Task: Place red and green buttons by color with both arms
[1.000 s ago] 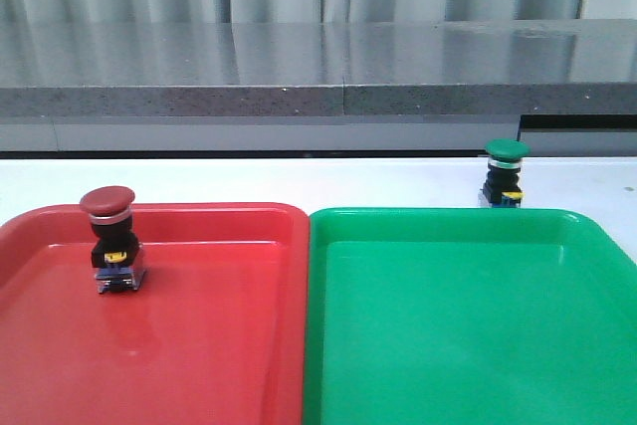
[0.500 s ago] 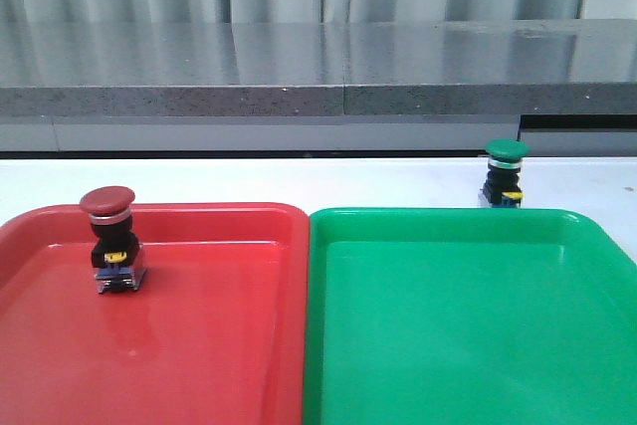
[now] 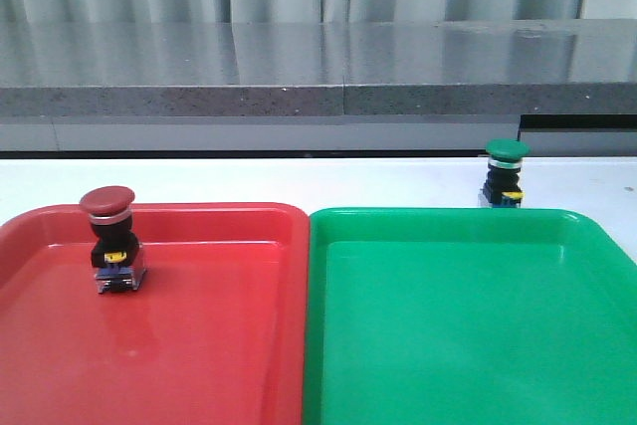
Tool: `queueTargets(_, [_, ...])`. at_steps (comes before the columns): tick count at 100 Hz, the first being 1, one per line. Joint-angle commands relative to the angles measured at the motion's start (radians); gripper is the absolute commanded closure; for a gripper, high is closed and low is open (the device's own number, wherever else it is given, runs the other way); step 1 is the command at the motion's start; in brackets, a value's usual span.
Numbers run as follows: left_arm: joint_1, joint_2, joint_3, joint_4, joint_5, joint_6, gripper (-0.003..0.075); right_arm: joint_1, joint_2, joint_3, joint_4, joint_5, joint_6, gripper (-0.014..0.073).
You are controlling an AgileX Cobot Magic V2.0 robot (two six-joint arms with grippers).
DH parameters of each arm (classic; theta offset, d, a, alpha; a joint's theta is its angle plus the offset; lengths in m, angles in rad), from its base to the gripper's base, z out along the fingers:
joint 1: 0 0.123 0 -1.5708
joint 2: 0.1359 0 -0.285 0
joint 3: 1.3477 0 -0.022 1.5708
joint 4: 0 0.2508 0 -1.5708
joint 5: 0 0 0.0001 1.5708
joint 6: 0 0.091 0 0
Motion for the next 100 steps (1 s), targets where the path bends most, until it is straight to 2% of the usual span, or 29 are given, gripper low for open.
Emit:
queueTargets(1, [0.002,-0.031,0.041,-0.001,-0.079,-0.006,0.0739,-0.002,0.048,-0.036,0.005,-0.045,-0.012,0.0660])
queueTargets(47, [0.002,-0.031,0.041,-0.001,-0.079,-0.006,0.0739,-0.002,0.119,-0.036,0.005,-0.004,-0.012,0.0642])
queueTargets(57, [0.002,-0.031,0.041,-0.001,-0.079,-0.006,0.0739,-0.002,0.119,-0.036,0.005,-0.001,-0.012,0.0540])
queueTargets(76, [0.002,-0.031,0.041,-0.001,-0.079,-0.006,0.0739,-0.002,0.118,-0.036,0.005,0.021,-0.012,0.0195])
queueTargets(83, [0.002,-0.031,0.041,-0.001,-0.079,-0.006,0.0739,-0.002,0.118,-0.036,0.010,0.021,-0.012,0.0111])
queueTargets(88, [0.002,-0.031,0.041,-0.001,-0.079,-0.006,0.0739,-0.002,0.118,-0.036,0.023,0.020,-0.012,0.0081])
queueTargets(100, [0.002,-0.031,0.041,-0.001,-0.079,-0.006,0.0739,-0.002,0.120,-0.036,0.068,0.014,-0.012,0.0086])
